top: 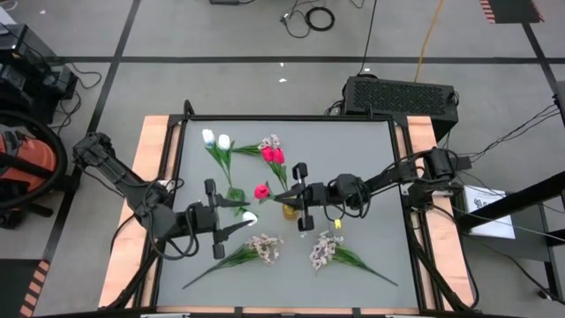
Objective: Sort flowers into vase by color
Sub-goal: Put the pink flower into the yellow flower vase
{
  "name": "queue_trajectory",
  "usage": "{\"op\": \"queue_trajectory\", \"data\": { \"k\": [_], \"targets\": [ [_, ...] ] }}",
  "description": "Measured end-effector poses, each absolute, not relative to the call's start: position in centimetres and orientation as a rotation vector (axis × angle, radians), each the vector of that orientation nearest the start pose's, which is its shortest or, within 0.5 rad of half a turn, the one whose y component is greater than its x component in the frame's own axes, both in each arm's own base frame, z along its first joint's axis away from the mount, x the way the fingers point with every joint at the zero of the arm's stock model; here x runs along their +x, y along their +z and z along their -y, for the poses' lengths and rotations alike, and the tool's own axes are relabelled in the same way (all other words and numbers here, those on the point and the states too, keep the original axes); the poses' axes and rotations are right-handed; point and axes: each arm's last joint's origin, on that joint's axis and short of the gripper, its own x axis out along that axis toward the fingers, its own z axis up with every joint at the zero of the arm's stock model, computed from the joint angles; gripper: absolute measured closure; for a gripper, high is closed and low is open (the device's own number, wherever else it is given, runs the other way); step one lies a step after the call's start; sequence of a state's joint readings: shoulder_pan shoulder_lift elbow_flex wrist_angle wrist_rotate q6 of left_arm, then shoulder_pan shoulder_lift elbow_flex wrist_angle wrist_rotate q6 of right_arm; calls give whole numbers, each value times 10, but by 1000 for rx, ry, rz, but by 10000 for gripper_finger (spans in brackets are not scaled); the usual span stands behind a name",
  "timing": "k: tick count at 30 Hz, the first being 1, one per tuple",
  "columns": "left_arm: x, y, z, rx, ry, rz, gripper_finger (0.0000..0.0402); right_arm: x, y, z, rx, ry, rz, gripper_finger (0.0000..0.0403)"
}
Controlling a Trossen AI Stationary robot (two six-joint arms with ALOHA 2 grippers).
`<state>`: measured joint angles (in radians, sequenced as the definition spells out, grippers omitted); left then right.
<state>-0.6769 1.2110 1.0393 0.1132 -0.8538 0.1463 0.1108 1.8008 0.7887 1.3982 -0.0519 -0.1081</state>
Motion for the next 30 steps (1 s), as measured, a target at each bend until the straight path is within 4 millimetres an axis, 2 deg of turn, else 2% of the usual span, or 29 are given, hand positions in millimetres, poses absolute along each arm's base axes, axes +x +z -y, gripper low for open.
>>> {"op": "queue_trajectory", "data": {
  "k": [10,18,25,30],
  "targets": [
    [221,363,149,187,174,-56,207,343,222,-35,-61,131,443,402],
    [221,363,149,186,174,-56,207,350,200,-35,-33,113,446,403],
    [221,362,149,188,173,-58,207,352,198,-31,-31,98,433,403],
    [220,361,149,195,173,-71,207,355,191,-30,-53,93,351,403]
  ]
}}
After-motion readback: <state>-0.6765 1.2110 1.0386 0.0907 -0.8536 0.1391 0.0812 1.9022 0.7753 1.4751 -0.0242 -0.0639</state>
